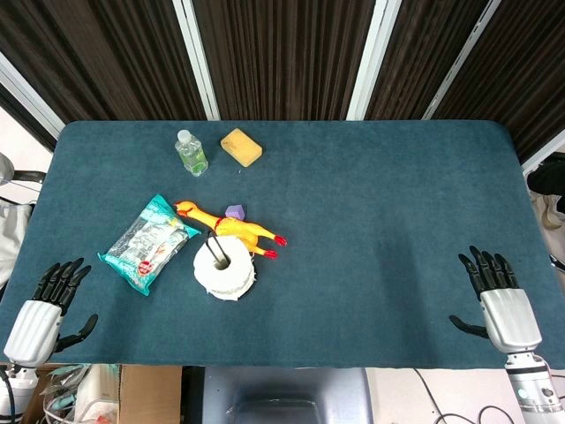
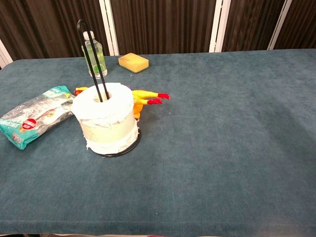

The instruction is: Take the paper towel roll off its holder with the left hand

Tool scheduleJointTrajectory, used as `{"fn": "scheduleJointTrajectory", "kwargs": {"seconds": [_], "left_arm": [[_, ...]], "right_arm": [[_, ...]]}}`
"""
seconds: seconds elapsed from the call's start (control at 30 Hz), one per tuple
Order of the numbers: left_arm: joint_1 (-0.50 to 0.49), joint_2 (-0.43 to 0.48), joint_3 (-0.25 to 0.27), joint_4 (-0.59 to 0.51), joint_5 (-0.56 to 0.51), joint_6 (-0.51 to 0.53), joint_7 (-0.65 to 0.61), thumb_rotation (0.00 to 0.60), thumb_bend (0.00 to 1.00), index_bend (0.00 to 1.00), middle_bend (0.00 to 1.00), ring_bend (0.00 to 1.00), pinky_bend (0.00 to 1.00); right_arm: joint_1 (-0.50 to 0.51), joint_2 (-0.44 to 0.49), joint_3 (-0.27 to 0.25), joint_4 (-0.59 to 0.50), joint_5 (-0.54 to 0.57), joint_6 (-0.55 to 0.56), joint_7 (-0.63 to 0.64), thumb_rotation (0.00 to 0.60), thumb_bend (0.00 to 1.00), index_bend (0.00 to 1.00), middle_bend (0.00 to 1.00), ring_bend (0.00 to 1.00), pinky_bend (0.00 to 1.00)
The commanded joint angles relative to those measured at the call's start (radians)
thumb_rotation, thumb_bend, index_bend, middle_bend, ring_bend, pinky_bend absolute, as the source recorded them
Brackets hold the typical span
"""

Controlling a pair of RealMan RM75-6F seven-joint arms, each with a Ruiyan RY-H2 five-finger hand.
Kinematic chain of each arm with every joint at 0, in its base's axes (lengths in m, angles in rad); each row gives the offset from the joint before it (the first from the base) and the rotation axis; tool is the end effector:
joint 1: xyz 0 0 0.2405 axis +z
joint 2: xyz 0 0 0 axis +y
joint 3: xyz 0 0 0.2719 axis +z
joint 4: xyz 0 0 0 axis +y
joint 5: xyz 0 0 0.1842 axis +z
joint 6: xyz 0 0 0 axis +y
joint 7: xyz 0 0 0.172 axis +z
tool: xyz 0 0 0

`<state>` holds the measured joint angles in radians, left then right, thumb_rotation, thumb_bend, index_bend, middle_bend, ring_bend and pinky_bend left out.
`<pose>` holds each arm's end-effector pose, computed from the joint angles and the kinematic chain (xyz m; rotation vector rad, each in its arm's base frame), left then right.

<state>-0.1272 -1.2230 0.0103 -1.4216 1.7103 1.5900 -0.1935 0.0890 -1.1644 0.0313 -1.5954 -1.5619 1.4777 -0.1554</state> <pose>-0.2975 0.2078 0.1611 -1.5402 -0.8590 -1.1506 -0.3065 -0.2055 0.1678 1.4947 -0.7923 0.8318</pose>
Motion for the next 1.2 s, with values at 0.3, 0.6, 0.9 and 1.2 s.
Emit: {"fn": "scheduleJointTrajectory", "kwargs": {"seconds": [0.3,0.6,0.9,1.2], "left_arm": [[-0.067,-0.181,-0.011,0.078,0.009,-0.028,-0.365,0.600,0.33,0.00,0.00,0.00,0.01],[-0.172,-0.357,-0.104,0.084,-0.127,-0.181,-0.426,0.600,0.32,0.00,0.00,0.00,0.00],[-0.247,-0.450,-0.139,0.072,-0.215,-0.317,-0.385,0.600,0.32,0.00,0.00,0.00,0.00],[-0.278,-0.507,-0.144,0.058,-0.233,-0.343,-0.354,0.600,0.32,0.00,0.00,0.00,0.00]], "right_arm": [[-0.001,0.007,-0.007,-0.002,-0.013,0.002,0.016,0.600,0.04,0.00,0.00,0.00,0.00],[0.004,0.012,-0.019,-0.006,-0.028,-0.010,0.021,0.600,0.04,0.00,0.00,0.00,0.00],[0.000,0.020,-0.014,0.000,-0.018,-0.004,0.042,0.600,0.04,0.00,0.00,0.00,0.00],[-0.005,0.030,-0.013,0.002,-0.019,0.006,0.073,0.600,0.04,0.00,0.00,0.00,0.00]]}}
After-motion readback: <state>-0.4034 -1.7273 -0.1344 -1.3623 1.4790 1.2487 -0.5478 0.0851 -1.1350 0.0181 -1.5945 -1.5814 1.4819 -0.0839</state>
